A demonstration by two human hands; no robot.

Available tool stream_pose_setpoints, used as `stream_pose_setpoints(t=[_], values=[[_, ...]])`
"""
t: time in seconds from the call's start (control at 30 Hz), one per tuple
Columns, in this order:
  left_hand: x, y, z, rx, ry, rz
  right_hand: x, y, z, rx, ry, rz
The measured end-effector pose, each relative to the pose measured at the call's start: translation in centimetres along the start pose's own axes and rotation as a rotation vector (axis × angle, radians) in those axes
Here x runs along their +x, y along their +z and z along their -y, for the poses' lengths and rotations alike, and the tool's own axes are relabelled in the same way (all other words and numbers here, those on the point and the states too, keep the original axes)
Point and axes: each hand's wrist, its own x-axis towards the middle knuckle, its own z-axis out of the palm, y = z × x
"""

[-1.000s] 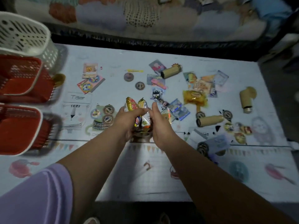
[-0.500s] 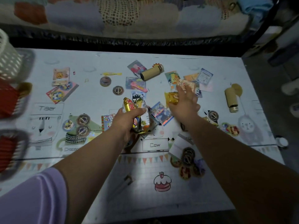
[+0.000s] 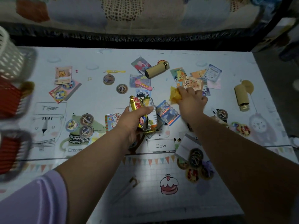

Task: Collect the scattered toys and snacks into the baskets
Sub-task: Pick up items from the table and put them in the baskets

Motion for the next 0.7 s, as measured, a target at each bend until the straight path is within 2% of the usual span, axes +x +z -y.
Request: stream_pose_setpoints(t=[0.1,0.23,0.3,0.37,0.43,0.5,0.7], values=[[-0.4,-0.4,-0.2,-0.019,0.008,0.002,-1.6,-1.8,2.3,0.286,0.055,-0.026],[-1.8,-1.4,-1.2,-0.041,0.016,-0.029,-5.3,-5.1,7.1,1.109,0.331,0.199],[-3.0,-2.4,-2.2,-0.050,0.024,-0.049,-7.1,-6.4,9.1,1.400,0.437,0.366],[-4.1,-3.7,-3.2,-0.055,0.043,-0.083,-8.4,-7.0,10.9,1.633,0.447,0.550],[-5.3,-5.5,-4.2,-0.040,0.060,-0.124,-9.4,-7.2,12.9,1.687,0.339,0.680],[-6.6,-7.7,-5.0,-0.041,0.068,-0.164,-10.5,-7.3,15.4,1.615,0.242,0.716],[-10.0,-14.0,-7.0,-0.154,0.060,-0.221,-13.1,-7.5,22.6,1.463,0.235,0.822]])
